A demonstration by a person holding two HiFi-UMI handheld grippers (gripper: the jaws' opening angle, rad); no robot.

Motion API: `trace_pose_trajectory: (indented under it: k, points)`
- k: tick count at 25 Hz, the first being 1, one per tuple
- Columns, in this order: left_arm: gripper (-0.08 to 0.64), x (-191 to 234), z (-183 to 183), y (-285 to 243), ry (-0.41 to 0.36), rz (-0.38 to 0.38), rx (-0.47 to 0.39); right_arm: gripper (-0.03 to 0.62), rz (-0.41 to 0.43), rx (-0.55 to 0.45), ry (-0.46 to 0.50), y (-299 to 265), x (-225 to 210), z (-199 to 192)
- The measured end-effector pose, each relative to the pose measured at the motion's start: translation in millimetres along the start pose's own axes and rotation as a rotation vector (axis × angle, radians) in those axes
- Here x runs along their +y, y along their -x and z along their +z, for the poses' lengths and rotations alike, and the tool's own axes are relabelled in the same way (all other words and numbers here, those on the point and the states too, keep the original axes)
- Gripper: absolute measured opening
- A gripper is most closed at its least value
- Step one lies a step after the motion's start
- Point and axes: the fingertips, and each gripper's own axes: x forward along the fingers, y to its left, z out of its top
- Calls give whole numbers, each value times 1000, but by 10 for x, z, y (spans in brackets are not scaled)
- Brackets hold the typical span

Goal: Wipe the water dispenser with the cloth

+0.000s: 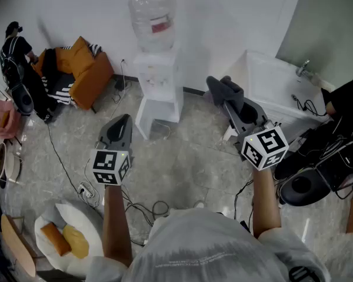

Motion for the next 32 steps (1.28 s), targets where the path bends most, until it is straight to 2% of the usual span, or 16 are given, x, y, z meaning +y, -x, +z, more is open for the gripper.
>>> trace_pose_trajectory:
  k: [7,16,21,26,32]
  points:
    - [23,-138,-42,-105,-1,1,8,78,15,3,25,14,-110,-73]
    - [23,-470,-54,-291,11,32,28,78,79,-5,-46,136,-483,-265]
    - [23,-514,-86,-377,13,45,52,78,95,11,-77,56,-611,-383]
    - [23,-497,-142,-631,17,41,64,78,85,18,-119,-139,-817,-503]
    - [23,-314,-297,-1198,44,11,81,78,53,58,-116,-522,-1109,-713]
